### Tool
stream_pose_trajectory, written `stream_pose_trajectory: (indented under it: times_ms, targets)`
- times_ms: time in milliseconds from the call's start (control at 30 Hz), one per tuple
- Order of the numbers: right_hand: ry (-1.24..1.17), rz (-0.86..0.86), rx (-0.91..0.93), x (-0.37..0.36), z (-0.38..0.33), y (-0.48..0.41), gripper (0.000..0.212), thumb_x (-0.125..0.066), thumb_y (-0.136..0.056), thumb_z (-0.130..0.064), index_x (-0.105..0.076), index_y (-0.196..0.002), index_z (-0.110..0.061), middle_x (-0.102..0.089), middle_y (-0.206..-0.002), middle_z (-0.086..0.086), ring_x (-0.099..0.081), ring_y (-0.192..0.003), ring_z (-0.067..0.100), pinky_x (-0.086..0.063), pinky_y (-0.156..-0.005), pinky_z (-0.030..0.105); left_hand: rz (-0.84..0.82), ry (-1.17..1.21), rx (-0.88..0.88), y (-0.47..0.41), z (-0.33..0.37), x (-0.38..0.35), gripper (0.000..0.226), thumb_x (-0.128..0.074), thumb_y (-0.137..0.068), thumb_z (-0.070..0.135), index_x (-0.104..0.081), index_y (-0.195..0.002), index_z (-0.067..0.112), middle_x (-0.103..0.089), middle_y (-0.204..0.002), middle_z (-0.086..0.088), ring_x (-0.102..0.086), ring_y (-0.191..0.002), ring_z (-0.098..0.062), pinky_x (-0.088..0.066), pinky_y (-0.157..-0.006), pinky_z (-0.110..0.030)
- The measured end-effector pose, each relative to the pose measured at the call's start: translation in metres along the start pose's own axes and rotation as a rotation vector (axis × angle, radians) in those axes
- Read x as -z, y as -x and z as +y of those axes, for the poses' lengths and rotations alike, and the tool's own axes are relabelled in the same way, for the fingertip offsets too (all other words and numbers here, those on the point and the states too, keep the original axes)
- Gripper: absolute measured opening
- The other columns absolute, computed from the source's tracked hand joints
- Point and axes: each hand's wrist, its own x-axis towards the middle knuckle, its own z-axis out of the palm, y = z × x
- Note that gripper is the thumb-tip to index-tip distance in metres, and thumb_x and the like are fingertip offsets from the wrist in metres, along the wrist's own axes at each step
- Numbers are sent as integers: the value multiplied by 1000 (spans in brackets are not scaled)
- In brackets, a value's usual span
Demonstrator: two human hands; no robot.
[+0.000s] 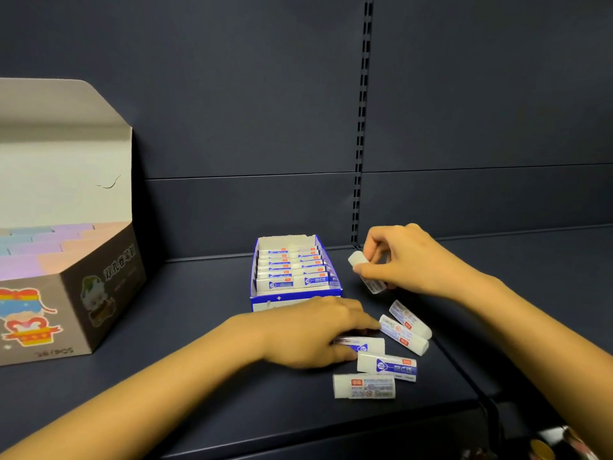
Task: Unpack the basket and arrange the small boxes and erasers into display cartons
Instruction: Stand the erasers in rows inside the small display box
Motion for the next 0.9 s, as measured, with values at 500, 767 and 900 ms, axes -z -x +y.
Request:
stream_pose_trajectory:
  times_ms: [500, 767, 900]
  targets:
    - [-140, 97, 97, 0, -1, -2, 19, -68, -80, -36, -57, -81, -20, -63, -72, -14, -51, -50, 2, -38, -54, 10, 204, 35, -89, 12, -5, 3, 5, -43, -96, 20, -40, -99, 18, -41, -95, 7, -34, -80, 0, -29, -79, -7]
    - [-130, 21, 142, -6, -2, -8, 20, -64, -77, -48, -57, -84, -30, -63, -72, -20, -52, -55, 4, -44, -60, 23, 570, 645, 120, 43, -43, 29, 21, -72, -77, 10, -57, -91, 13, -67, -97, -5, -71, -81, -14, -55, -68, -21]
    - [-97, 0, 196, -12, -6, -16, 17, -61, -82, -48, -59, -90, -33, -60, -73, -25, -47, -60, 6, -38, -59, 20, 685, 682, 250, 47, -60, 31, 25, -77, -69, 1, -59, -79, 14, -70, -78, -1, -72, -76, -19, -56, -69, -30]
